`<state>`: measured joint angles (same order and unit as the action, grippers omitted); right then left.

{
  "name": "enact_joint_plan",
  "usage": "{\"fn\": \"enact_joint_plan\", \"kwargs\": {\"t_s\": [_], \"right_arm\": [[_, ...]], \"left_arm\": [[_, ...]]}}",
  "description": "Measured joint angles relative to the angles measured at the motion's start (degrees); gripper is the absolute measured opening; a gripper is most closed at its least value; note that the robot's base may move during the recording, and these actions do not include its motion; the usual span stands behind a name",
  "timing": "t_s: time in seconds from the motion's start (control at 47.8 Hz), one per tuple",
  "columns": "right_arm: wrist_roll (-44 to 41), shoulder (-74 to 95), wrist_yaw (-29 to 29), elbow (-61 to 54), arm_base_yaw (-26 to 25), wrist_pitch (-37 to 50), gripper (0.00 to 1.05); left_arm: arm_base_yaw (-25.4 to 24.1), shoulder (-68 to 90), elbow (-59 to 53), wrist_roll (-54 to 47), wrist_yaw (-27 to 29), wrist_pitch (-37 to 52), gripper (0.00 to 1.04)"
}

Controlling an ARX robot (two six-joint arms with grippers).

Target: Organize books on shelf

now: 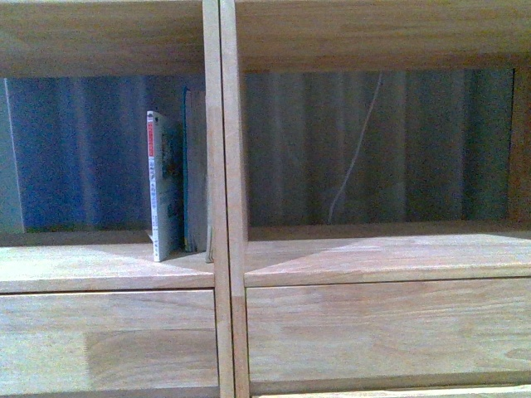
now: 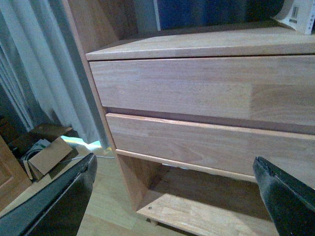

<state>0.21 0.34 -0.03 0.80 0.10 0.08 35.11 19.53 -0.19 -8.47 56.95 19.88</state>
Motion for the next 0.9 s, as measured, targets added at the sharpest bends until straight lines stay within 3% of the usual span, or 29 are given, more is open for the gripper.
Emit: {"fn": "enact_joint_plan", "kwargs": {"t_s": [0.188, 0.251, 0.398, 0.482, 0.628, 0.754, 0.817, 0.901], "right_arm": [[0.0, -0.02, -0.02, 0.0, 0.0, 0.0, 0.98], [0.0, -0.02, 0.04, 0.0, 0.0, 0.0, 0.98], [0.0, -0.02, 0.0, 0.0, 0.0, 0.0, 0.98], [0.0, -0.02, 0.0, 0.0, 0.0, 0.0, 0.98], [0.0, -0.02, -0.02, 0.0, 0.0, 0.0, 0.98], [0.0, -0.02, 0.02, 0.0, 0.0, 0.0, 0.98], [0.0, -0.02, -0.11, 0.0, 0.0, 0.0, 0.98], [0.0, -0.02, 0.02, 0.0, 0.0, 0.0, 0.98]], "left_arm": [[4.52, 7.65, -0.02, 6.03, 3.52, 7.87, 0.97], [4.52, 7.52, -0.02, 6.23, 1.22, 8.85, 0.88], [0.17, -0.09, -0.02, 7.37, -9.51, 3.96, 0.51], [-4.9, -7.37, -0.02, 7.93, -17.31, -2.47, 0.3], [-12.0, -15.58, -0.02, 8.39, -28.41, -10.1, 0.03], [-17.73, -20.0, -0.02, 8.55, -36.13, -15.08, 0.03], [-23.63, -20.24, 0.0, 8.55, -44.19, -19.04, 0.03], [-28.28, -20.24, 0.0, 8.55, -48.94, -20.57, 0.03]]}}
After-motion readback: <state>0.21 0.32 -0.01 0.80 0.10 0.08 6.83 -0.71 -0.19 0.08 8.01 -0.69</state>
